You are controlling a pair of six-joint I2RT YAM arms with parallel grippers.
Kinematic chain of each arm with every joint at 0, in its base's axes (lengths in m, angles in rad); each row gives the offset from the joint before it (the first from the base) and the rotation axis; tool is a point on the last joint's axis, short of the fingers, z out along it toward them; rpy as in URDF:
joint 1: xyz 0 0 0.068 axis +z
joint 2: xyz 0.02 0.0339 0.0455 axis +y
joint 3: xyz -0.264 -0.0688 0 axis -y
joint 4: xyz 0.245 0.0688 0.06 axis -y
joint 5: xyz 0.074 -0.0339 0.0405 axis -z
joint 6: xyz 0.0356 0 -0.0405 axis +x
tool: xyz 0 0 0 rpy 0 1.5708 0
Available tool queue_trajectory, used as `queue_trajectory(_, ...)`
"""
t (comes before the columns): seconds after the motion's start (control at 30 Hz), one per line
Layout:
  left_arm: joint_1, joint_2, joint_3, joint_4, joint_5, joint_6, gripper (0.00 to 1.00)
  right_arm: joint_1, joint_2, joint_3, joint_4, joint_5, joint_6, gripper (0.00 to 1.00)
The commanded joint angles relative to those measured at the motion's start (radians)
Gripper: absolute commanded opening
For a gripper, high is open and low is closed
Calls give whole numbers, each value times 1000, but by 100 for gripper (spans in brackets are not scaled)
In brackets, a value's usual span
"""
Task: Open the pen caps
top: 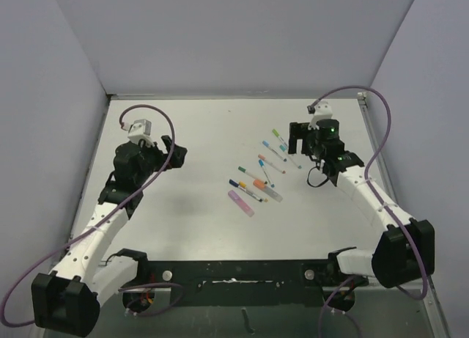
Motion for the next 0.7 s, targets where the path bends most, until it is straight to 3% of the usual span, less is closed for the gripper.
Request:
queue_trajectory(0.0,-56,75,72,-2,-13,48,98,24,165,166,-46,-92,-26,98)
queue_trajectory(0.27,-153,162,91,-1,-52,69,98,22,459,426,-145,-93,-85,96)
queue_trajectory(0.57,-163,151,73,22,-37,56,97,-78,727,656,-211,-306,-104,70)
queue_trajectory(0.67,-168,166,71,27,-33,54,97,-96,789,703,-235,-315,-119,67)
